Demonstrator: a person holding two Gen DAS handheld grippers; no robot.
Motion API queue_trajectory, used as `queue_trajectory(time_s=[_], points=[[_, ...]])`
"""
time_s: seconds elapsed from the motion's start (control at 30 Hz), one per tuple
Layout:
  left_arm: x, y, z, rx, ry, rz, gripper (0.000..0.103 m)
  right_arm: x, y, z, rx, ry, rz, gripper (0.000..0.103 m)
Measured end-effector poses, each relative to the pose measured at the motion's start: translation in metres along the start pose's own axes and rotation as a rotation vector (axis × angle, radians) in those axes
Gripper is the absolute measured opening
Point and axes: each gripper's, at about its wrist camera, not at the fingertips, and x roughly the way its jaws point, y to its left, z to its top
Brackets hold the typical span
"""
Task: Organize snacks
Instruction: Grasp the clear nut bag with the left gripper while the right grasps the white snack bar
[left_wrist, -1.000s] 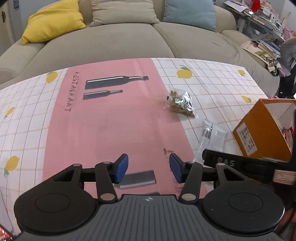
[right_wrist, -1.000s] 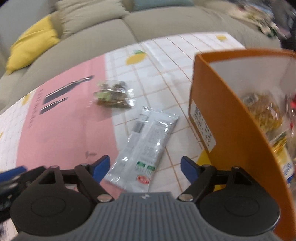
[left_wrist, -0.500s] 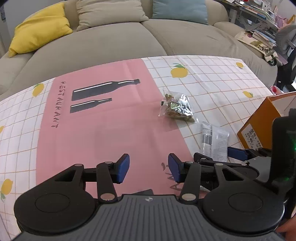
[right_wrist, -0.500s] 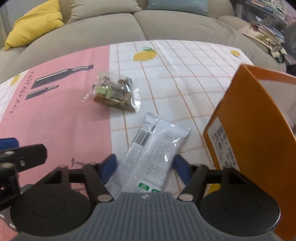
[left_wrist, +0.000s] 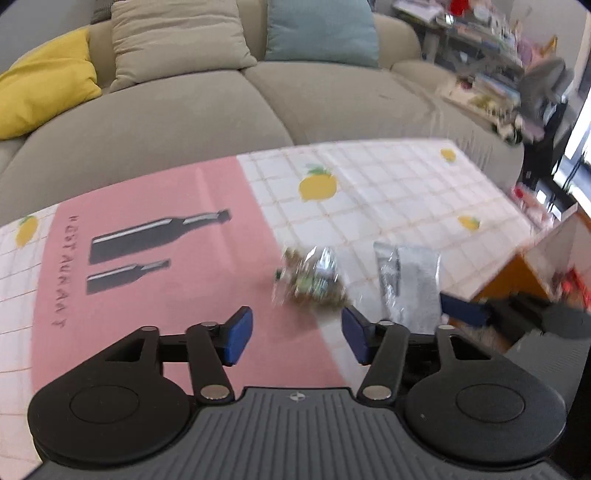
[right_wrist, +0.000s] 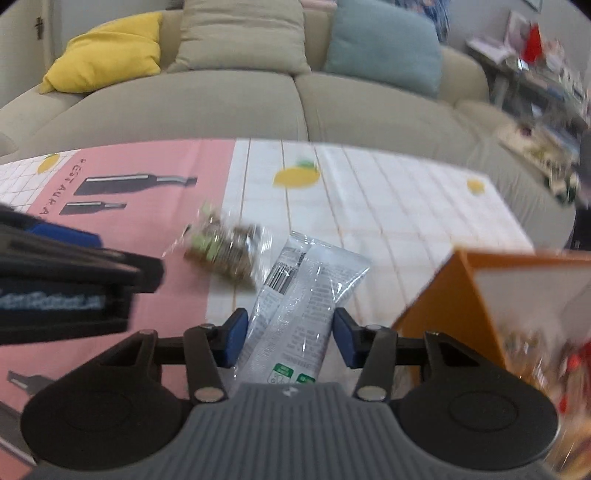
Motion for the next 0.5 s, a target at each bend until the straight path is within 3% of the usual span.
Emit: queue_trajectory(time_s=[0.2, 0.37, 0.5], points=[[0.037, 0.008, 0.014, -0.114, -0.017, -0.052, 0.073, 0.012, -0.005, 0.009, -0.025, -0.043, 0.005, 0.049], [0.065, 0.012, 0.015, -0.181, 0.01, -0.026, 0.073, 0.02, -0.004, 0.011, -0.023, -0.038, -0.006, 0.049], [0.074, 0.013, 0.013, -0.225, 0.032, -0.055, 0.061, 0.027, -0.004, 0.013, -0.009, -0.018, 0.005, 0.049]])
